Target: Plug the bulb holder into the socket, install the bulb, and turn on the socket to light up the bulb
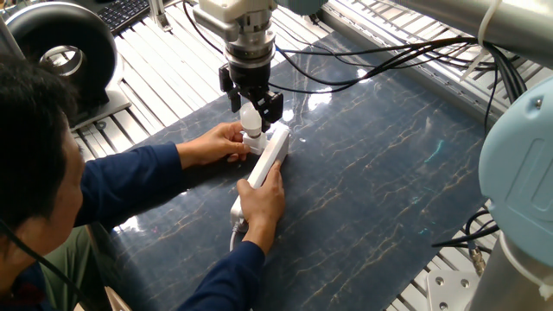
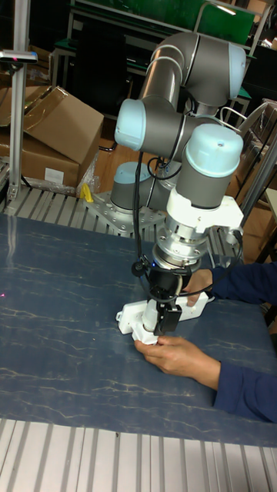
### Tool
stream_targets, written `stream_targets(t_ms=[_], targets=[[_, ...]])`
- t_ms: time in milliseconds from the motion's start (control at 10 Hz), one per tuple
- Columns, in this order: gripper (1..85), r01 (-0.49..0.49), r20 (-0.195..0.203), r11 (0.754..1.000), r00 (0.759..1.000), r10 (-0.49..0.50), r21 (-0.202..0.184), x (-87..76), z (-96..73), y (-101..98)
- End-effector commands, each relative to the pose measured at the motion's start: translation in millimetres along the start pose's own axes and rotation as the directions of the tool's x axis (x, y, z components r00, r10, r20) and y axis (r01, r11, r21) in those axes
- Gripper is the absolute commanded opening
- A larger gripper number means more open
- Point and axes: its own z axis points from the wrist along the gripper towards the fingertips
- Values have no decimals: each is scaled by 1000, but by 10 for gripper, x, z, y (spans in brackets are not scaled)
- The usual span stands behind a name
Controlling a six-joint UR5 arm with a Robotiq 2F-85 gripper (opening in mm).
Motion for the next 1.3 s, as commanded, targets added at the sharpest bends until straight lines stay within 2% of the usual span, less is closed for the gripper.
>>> stream_targets(t_ms=[0,800,1100,1200], targets=[[707,-20,11,1000,1000,20,-2,-17,10,6],[657,-32,13,999,999,32,-2,-45,40,7],[450,-67,0,998,998,67,1,-35,65,3],[237,-84,-11,996,996,85,22,-14,80,-46]])
